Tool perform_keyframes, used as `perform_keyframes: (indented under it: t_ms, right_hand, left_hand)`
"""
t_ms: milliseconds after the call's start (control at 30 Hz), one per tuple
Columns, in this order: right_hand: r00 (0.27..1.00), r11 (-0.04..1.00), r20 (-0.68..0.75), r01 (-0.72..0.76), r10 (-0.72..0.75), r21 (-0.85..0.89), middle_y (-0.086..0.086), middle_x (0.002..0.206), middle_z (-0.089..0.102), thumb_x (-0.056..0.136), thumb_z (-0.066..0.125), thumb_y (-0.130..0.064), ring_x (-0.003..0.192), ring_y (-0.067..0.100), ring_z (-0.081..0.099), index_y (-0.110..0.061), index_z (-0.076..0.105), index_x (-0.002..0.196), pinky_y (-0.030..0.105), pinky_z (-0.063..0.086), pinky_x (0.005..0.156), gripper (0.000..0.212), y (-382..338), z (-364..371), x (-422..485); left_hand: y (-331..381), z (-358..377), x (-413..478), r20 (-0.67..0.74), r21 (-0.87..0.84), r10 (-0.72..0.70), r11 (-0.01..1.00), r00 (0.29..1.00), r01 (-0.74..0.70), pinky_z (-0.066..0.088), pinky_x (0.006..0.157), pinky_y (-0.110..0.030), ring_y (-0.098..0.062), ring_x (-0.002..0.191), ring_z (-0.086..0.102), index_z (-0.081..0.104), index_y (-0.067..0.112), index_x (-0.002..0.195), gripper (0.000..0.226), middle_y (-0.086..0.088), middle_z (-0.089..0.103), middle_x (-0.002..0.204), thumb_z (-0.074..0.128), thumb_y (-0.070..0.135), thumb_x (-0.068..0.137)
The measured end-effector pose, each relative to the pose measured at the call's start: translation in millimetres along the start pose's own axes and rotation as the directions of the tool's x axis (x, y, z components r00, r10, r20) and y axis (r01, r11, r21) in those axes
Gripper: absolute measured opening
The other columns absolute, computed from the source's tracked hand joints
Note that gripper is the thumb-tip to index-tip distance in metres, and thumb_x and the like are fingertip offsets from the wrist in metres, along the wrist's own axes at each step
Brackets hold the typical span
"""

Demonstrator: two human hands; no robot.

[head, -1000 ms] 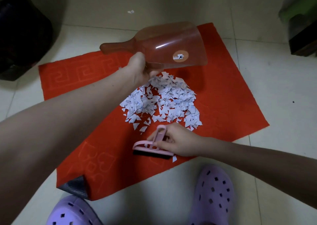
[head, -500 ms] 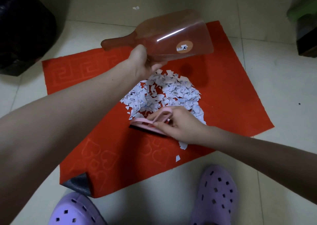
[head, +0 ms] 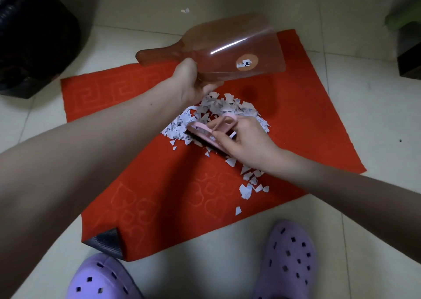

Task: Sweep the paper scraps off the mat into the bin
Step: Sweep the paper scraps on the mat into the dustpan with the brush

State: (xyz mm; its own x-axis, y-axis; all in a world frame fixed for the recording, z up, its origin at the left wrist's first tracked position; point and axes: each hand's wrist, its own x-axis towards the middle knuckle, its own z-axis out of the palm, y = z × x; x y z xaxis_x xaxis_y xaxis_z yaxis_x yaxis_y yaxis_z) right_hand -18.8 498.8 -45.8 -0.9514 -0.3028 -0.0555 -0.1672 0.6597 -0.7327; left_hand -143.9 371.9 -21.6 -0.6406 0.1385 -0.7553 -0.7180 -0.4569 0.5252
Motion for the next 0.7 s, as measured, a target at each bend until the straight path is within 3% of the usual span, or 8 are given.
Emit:
perform_keyframes:
  t_ms: [133, 300, 400, 467, 600, 700]
  right_hand:
    - [0.999, 0.997, 0.05, -0.01, 0.007, 0.073, 0.005, 0.093, 0.072, 0.09, 0.059, -0.021, 0.077, 0.024, 0.066, -0.017, 0.072, 0.1, 0.041, 0.051, 0.073, 0.017, -11.4, 14.7, 2.2]
    - [0.979, 1.0, 0.204, -0.02, 0.017, 0.011, 0.009, 0.063, 0.065, 0.093, 0.053, -0.028, 0.057, 0.022, 0.061, -0.006, 0.067, 0.081, 0.042, 0.049, 0.058, 0.029, -18.8, 45.6, 21.3]
    - [0.991, 0.999, 0.125, -0.042, 0.046, -0.031, 0.009, 0.057, 0.061, 0.096, 0.047, -0.034, 0.049, 0.021, 0.056, -0.004, 0.066, 0.078, 0.039, 0.045, 0.052, 0.04, -15.9, 39.3, 32.6]
    - [0.996, 0.998, 0.055, -0.062, 0.064, -0.031, 0.007, 0.063, 0.062, 0.095, 0.049, -0.033, 0.052, 0.019, 0.056, -0.007, 0.067, 0.08, 0.037, 0.047, 0.055, 0.035, -10.8, 26.2, 34.2]
    - [0.996, 0.993, -0.011, -0.087, 0.088, 0.083, 0.006, 0.092, 0.07, 0.092, 0.057, -0.02, 0.078, 0.033, 0.066, -0.02, 0.071, 0.101, 0.048, 0.052, 0.074, 0.017, -1.9, -2.4, 15.9]
    - [0.99, 0.961, 0.006, -0.135, 0.138, 0.239, -0.004, 0.096, 0.071, 0.092, 0.059, -0.012, 0.08, 0.014, 0.068, -0.019, 0.071, 0.101, 0.037, 0.054, 0.082, 0.017, 0.5, -12.2, -4.8]
  left_hand:
    - [0.8, 1.2, 0.6, 0.008, 0.004, -0.001, 1.0, 1.0, 0.001, 0.059, 0.074, -0.043, -0.033, 0.084, 0.067, 0.051, 0.002, 0.099, 0.026, -0.018, 0.065, 0.096, 0.027, 0.012, 0.101]
    - [-3.1, 0.2, 1.5, 0.007, 0.04, -0.007, 0.999, 1.0, 0.007, 0.06, 0.07, -0.042, -0.032, 0.085, 0.068, 0.052, 0.001, 0.112, 0.029, -0.018, 0.066, 0.101, 0.027, 0.011, 0.1]
    - [-2.9, -0.9, 0.8, 0.006, 0.035, -0.001, 0.999, 1.0, 0.001, 0.059, 0.066, -0.042, -0.032, 0.081, 0.067, 0.05, 0.0, 0.113, 0.029, -0.017, 0.065, 0.094, 0.026, 0.011, 0.1]
    - [-0.9, -1.3, 0.5, 0.008, 0.041, 0.009, 0.999, 1.0, -0.01, 0.059, 0.068, -0.042, -0.032, 0.08, 0.066, 0.05, 0.0, 0.114, 0.03, -0.018, 0.064, 0.094, 0.025, 0.01, 0.1]
    - [1.8, -1.5, 2.0, -0.001, 0.034, 0.011, 0.999, 1.0, -0.011, 0.059, 0.076, -0.044, -0.033, 0.08, 0.068, 0.05, 0.001, 0.113, 0.028, -0.019, 0.065, 0.095, 0.027, 0.012, 0.101]
    - [0.8, 0.4, 3.6, -0.002, 0.047, 0.013, 0.999, 1.0, -0.013, 0.059, 0.078, -0.044, -0.033, 0.082, 0.068, 0.049, 0.002, 0.113, 0.027, -0.019, 0.066, 0.096, 0.027, 0.012, 0.101]
